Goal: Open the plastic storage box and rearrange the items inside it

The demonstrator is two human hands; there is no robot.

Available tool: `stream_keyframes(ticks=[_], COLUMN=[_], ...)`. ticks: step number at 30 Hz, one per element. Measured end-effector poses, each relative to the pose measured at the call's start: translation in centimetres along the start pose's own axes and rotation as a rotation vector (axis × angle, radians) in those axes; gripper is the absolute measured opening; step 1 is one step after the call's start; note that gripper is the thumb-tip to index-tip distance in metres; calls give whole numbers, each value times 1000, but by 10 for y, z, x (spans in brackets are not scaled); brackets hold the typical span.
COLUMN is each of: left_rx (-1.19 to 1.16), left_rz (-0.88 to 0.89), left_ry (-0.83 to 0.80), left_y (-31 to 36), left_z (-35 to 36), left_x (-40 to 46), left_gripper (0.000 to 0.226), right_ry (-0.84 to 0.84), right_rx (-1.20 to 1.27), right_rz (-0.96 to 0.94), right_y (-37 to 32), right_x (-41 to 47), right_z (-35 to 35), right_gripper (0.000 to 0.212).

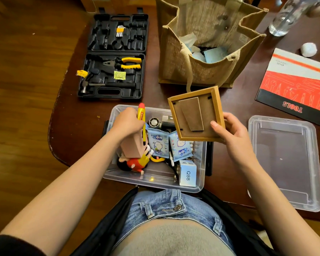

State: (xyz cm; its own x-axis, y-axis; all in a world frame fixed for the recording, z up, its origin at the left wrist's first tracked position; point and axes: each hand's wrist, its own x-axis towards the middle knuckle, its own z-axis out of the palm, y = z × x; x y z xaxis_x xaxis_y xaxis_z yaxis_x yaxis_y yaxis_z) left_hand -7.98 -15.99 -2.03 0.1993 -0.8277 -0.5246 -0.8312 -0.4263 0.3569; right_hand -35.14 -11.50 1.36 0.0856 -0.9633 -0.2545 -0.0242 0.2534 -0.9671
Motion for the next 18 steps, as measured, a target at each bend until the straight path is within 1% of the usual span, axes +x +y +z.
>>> stream_keyframes(ticks=[2,4,8,10,11,14,15,16,17,18], left_rx=[45,58,34,-50,-135,-535,-631,-667,-627,-532], left_rz=[-56,-69,-116,-184,-223,-329,-343,-346,-324,-268], left_ry=[-54,-99,-98,-62,-45,-88,-89,-75,-39,16], left_y=[-3,-4,-5,-8,-10,-13,-14,-14,-14,-15], left_z=[0,2,0,-3,-5,-8,-9,-10,-12,-13], left_x=[0,0,1,2,3,6,6,7,6,4], left_gripper=[24,15,16,15,16,15,18,21,23,21], right_ry=[-6,-15,-35,-39,-40,-60,-72,-84,-96,-110], right_rx=[6,12,14,12,14,16,9,-1,-17,-40], right_rz=[-1,0,2,3,5,14,14,10,2,-6], right_y=[0,0,-1,-1,-1,-2,-3,-4,-5,-6], right_x=[-1,-1,-1,0,0,1,1,2,2,2], right_z=[5,10,19,24,26,30,32,34,35,35], right_gripper=[18,18,18,17,17,17,18,18,19,20])
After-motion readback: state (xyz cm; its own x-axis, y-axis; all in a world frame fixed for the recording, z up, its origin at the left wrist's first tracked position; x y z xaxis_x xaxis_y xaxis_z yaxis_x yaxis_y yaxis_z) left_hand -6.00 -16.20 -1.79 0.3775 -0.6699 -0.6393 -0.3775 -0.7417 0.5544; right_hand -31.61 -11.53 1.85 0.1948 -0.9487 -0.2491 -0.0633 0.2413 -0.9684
